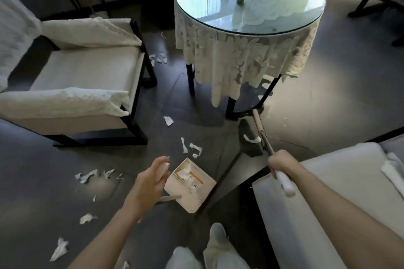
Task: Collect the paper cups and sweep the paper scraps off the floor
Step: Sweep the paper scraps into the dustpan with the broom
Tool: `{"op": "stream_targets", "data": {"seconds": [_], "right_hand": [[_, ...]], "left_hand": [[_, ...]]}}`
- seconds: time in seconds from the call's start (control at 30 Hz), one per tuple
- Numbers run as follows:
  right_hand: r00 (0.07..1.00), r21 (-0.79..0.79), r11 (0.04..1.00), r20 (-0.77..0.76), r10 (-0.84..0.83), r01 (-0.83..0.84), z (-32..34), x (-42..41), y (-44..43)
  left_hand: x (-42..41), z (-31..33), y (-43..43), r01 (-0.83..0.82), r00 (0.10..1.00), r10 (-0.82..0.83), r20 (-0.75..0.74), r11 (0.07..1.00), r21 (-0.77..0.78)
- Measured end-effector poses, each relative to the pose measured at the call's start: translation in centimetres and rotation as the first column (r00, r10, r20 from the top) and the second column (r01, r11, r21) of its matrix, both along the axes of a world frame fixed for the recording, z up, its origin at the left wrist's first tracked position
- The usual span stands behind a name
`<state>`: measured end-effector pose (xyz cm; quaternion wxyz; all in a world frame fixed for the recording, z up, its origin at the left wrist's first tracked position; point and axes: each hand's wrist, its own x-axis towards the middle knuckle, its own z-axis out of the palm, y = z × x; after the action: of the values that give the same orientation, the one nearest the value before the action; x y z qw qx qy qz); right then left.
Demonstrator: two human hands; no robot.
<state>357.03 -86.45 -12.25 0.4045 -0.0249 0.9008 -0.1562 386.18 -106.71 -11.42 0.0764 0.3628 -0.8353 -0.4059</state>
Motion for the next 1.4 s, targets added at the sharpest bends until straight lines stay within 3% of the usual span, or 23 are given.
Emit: {"op": "stream_targets", "data": {"seconds": [0.4,0.57,0.87,1.17,1.4], "right_hand": [[0.944,0.036,0.943,-0.007,-0.33,0.33,-1.0,-14.0,-0.4],[0.934,0.047,0.933,-0.013,-0.357,0.357,-2.6,-20.8,-0.5],[0.964,0.104,0.959,0.018,-0.267,0.264,-5.7,-31.7,-2.3],[0.978,0.12,0.993,0.203,-0.048,0.024,-4.2,-27.2,-5.3],[0.964,0.135,0.99,0.267,0.01,-0.047,-2.1,-18.5,-7.4]], "left_hand": [[-20.8,0.8,-10.4,0.244,0.97,-0.244,-0.015,0.969,-0.031],[-28.9,1.1,-12.1,0.341,0.939,-0.345,-0.008,0.931,-0.133],[-38.1,-2.0,-14.1,0.258,0.966,-0.255,0.049,0.964,-0.059],[-38.2,-0.9,-14.4,0.277,0.959,-0.27,0.09,0.958,-0.08],[-32.2,0.6,-13.6,0.355,0.934,-0.346,0.086,0.925,-0.133]]}}
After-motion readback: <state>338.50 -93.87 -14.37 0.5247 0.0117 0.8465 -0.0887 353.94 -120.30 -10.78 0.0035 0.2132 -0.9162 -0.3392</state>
